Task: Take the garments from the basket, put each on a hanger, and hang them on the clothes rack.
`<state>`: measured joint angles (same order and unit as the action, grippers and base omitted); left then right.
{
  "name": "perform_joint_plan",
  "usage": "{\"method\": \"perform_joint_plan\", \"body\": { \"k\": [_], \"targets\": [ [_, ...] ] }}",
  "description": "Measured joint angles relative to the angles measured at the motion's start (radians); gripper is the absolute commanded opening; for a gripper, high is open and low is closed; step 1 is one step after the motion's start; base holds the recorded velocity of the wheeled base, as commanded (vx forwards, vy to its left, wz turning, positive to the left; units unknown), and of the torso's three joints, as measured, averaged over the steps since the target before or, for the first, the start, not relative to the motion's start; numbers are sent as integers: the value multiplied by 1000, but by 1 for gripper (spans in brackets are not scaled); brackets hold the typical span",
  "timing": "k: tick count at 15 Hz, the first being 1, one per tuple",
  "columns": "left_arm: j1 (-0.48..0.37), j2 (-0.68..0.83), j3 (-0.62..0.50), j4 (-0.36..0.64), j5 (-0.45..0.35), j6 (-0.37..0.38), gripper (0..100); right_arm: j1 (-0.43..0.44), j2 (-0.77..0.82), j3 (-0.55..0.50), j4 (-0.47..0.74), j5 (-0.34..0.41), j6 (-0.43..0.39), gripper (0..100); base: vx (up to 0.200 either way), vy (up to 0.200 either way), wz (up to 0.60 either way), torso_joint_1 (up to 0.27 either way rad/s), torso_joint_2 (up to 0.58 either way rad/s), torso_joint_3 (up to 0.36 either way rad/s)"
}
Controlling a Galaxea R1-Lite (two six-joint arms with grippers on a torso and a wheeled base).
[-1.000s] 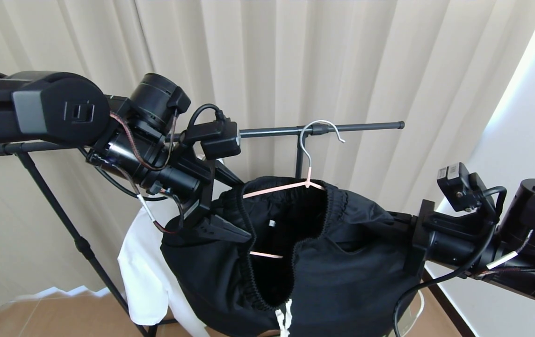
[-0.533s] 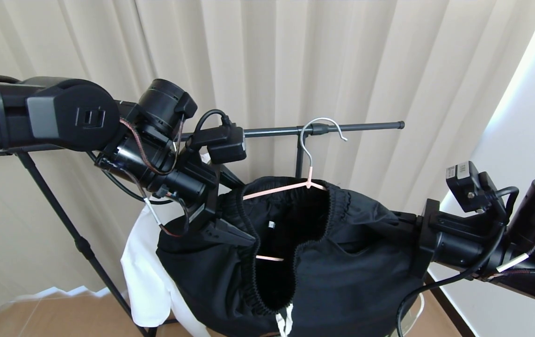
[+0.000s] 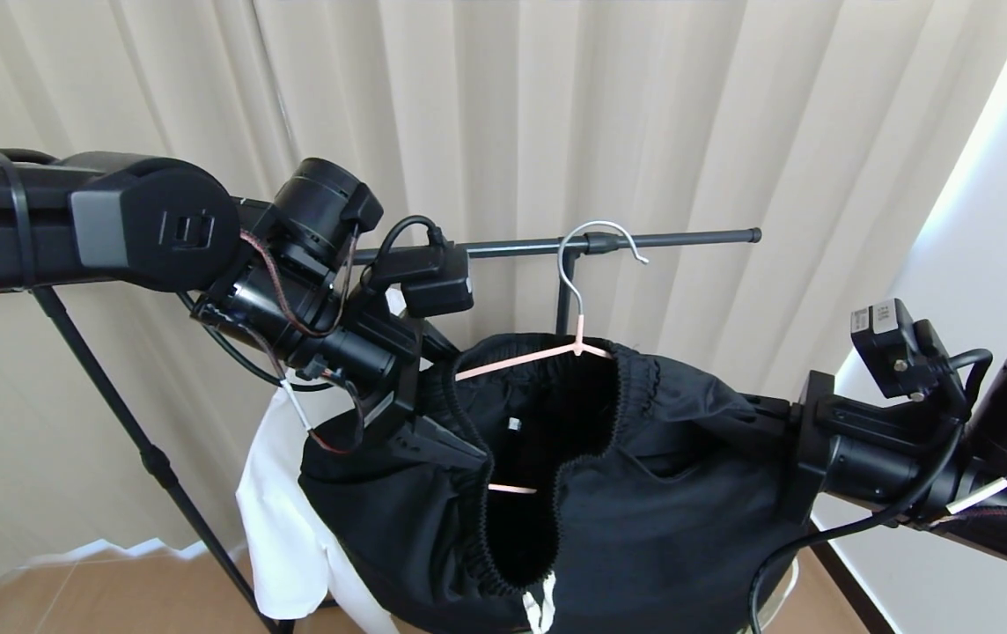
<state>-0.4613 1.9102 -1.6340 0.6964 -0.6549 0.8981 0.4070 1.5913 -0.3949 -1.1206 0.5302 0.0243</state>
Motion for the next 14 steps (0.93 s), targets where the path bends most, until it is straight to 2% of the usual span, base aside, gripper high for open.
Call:
{"method": "perform_joint_plan", "body": {
  "k": [3, 11, 12, 14],
  "targets": [
    [-11, -1, -2, -1, 0, -41, 0, 3, -4, 7, -1, 2, -1, 0, 0, 0, 0, 0, 0, 0],
    [-10, -20, -1, -1, -1, -46, 0, 4, -16, 9, 0, 2, -7, 0, 0, 0, 0, 0, 0, 0],
    [-10, -21, -1, -2, -1, -59, 0, 4, -17, 10, 0, 2, -7, 100, 0, 0, 0, 0, 0, 0],
    [-6, -24, -1, -7, 0, -79, 0, 0, -18, 10, -1, 7, -7, 100, 0, 0, 0, 0, 0, 0]
  ]
}}
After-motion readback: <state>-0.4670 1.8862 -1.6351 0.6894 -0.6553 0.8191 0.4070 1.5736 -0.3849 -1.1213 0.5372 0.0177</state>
